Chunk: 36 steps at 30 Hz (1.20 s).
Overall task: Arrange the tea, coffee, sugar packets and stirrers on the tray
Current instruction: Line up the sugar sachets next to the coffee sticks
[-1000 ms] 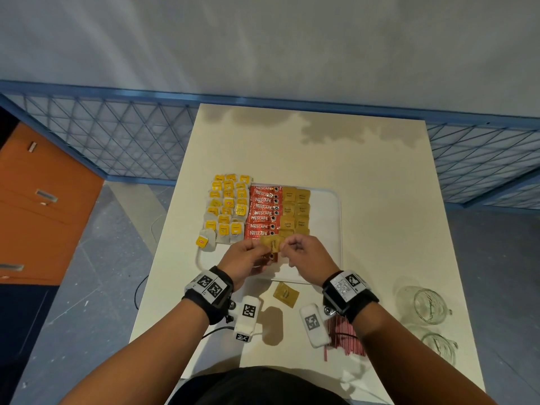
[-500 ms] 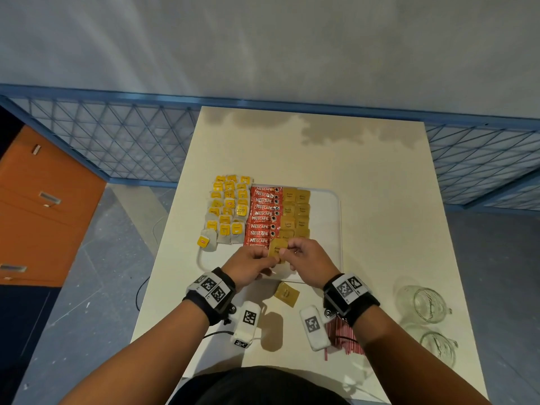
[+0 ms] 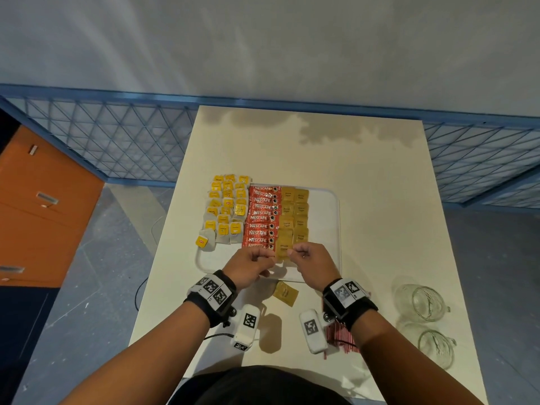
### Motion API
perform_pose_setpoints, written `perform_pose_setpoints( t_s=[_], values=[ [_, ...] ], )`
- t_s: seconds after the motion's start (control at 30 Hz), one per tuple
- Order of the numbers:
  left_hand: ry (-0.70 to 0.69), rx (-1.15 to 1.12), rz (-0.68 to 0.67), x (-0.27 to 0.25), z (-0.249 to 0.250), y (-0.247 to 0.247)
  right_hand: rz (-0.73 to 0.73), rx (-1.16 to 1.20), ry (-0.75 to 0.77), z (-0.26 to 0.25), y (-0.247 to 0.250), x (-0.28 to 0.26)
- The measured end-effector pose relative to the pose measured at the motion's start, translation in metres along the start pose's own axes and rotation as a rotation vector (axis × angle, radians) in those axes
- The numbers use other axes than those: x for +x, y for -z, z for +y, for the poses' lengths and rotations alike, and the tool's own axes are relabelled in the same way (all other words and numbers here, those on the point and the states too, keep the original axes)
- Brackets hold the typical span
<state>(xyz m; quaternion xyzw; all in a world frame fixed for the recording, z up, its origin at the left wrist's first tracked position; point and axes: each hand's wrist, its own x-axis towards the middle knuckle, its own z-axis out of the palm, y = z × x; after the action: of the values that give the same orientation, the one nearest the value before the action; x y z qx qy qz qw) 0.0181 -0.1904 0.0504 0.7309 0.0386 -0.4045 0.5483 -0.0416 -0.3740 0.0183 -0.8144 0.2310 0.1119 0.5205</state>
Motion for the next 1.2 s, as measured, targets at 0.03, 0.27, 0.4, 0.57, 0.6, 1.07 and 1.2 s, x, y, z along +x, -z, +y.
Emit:
perform_pose_setpoints(
  t_s=[0.03,0.27,0.4,0.57,0.6,1.07,1.2],
  values=[
    [0.013,-0.006,0.001,0.0,-0.001,0.0,0.033,-0.034,-0.023,0.002,0.001,0.004],
    [0.105,0.032,0.022,0.003,-0.018,0.014,0.003,-0.168,-0.186,0.006,-0.005,0.016],
    [0.122,0.041,0.037,0.001,-0.028,0.021,0.01,-0.214,-0.18,0.002,-0.008,0.022],
    [0.125,0.091,0.036,0.0,-0.038,0.025,0.032,-0.285,-0.207,0.003,-0.012,0.024],
    [0.12,0.09,0.04,-0.001,-0.039,0.025,0.026,-0.3,-0.206,0.003,-0.012,0.024],
    [-0.038,0.55,-0.042,0.006,-0.042,0.019,-0.228,-0.518,0.079,0.008,-0.007,-0.01],
    [-0.014,0.616,-0.125,0.007,-0.042,0.008,-0.258,-0.723,0.071,0.016,-0.01,-0.024]
  ],
)
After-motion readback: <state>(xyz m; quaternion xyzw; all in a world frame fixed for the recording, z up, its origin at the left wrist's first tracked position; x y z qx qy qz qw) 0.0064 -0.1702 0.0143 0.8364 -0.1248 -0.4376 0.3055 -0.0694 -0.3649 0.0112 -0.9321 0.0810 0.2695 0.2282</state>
